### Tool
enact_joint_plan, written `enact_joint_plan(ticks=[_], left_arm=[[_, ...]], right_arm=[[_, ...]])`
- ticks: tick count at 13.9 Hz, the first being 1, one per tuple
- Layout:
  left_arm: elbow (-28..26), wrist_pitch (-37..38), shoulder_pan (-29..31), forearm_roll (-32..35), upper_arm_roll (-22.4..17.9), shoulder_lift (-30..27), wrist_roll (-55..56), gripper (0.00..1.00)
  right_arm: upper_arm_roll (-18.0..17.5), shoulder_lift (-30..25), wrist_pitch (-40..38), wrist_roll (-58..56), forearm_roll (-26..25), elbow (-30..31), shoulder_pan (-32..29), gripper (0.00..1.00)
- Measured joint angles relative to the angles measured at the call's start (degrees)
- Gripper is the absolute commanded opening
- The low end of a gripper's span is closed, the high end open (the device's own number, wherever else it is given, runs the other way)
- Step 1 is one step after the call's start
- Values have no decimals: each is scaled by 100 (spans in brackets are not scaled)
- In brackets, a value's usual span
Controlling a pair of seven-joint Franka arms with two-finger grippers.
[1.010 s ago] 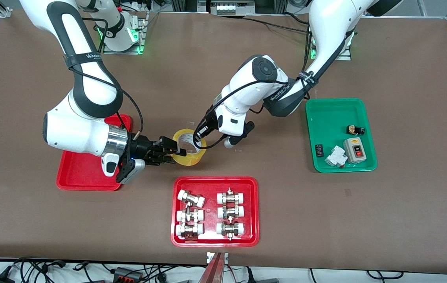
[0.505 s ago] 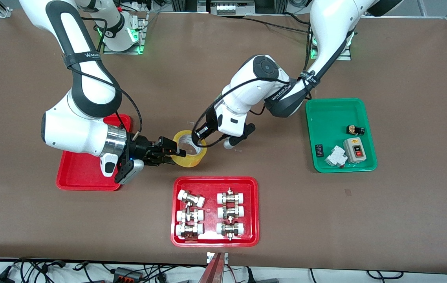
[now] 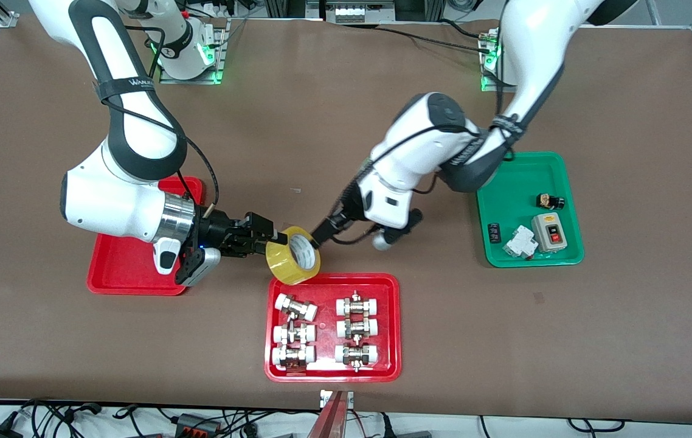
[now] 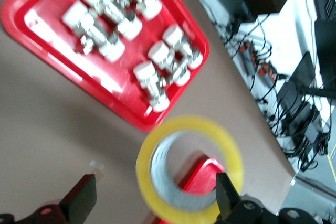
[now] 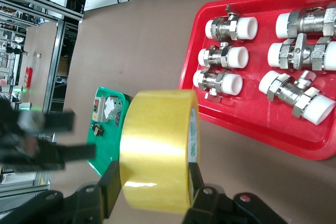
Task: Left arm passes tape to right arm into tray
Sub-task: 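Open the left gripper and withdraw it while the right gripper holds tape, then lower the tape into the empty red tray with the right gripper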
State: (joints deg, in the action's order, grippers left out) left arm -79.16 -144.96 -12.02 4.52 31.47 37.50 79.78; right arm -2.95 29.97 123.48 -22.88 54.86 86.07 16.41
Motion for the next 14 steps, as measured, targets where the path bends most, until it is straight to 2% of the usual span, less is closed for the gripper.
enact_joint_plan(ticks=[4, 6, 9, 11, 14], left_arm=[[23, 1430, 309, 0, 24, -473, -17, 100], [33, 2230, 527, 1, 26, -715, -17, 100], [107, 3478, 1024, 1, 89, -1016, -372, 100], [320, 4612, 1281, 2, 113, -1226, -1217, 100], [785, 6426, 1740, 26, 104, -1447, -2859, 100]], right_arm=[[72, -20, -75, 237, -2, -11, -50, 0], [161, -74, -575, 331, -4, -23, -329, 0], [221, -110, -1818, 319, -115, -26, -1243, 0], [238, -69, -2660, 46, -547, -7, -1971, 0], [248, 227, -3354, -1017, -1036, 132, -2881, 0]])
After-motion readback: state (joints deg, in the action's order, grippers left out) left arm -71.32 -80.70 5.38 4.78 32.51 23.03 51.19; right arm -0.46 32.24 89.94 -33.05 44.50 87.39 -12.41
